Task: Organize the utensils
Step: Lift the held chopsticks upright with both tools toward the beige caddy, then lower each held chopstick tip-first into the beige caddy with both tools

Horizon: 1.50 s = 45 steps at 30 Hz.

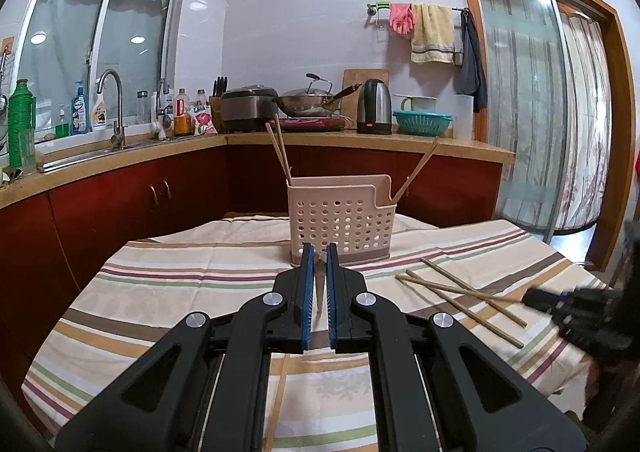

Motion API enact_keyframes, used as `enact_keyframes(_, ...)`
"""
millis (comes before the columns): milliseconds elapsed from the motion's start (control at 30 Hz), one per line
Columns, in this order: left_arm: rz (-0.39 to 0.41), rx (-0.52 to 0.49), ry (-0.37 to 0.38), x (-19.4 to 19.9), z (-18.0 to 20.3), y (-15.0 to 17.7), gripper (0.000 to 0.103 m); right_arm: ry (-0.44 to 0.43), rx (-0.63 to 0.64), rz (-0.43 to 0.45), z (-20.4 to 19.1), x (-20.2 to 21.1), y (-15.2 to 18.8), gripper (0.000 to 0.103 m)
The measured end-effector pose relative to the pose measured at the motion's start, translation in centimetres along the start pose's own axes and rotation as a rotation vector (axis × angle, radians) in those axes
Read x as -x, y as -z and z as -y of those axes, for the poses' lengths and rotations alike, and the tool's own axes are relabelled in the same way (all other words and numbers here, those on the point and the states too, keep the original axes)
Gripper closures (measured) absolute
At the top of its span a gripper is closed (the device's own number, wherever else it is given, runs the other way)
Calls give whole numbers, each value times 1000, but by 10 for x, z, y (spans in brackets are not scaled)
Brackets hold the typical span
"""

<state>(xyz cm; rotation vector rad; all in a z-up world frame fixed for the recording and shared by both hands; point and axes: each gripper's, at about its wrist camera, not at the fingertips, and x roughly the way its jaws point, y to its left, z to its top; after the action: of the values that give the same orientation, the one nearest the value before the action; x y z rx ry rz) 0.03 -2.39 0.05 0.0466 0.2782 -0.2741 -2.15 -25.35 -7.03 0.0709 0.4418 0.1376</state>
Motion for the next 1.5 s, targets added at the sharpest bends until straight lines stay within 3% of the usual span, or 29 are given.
enact_keyframes(333, 40, -10, -5, 3, -1, -16, 97, -39, 49, 159, -16, 26, -58, 96)
enact_keyframes(1100, 75, -16, -26, -51, -20, -50, 97, -101, 69, 235, -33, -54, -122, 96)
enact_keyframes(1500, 90, -12, -13, -80, -29, -64, 97, -91, 60, 235, -32, -82, -141, 96)
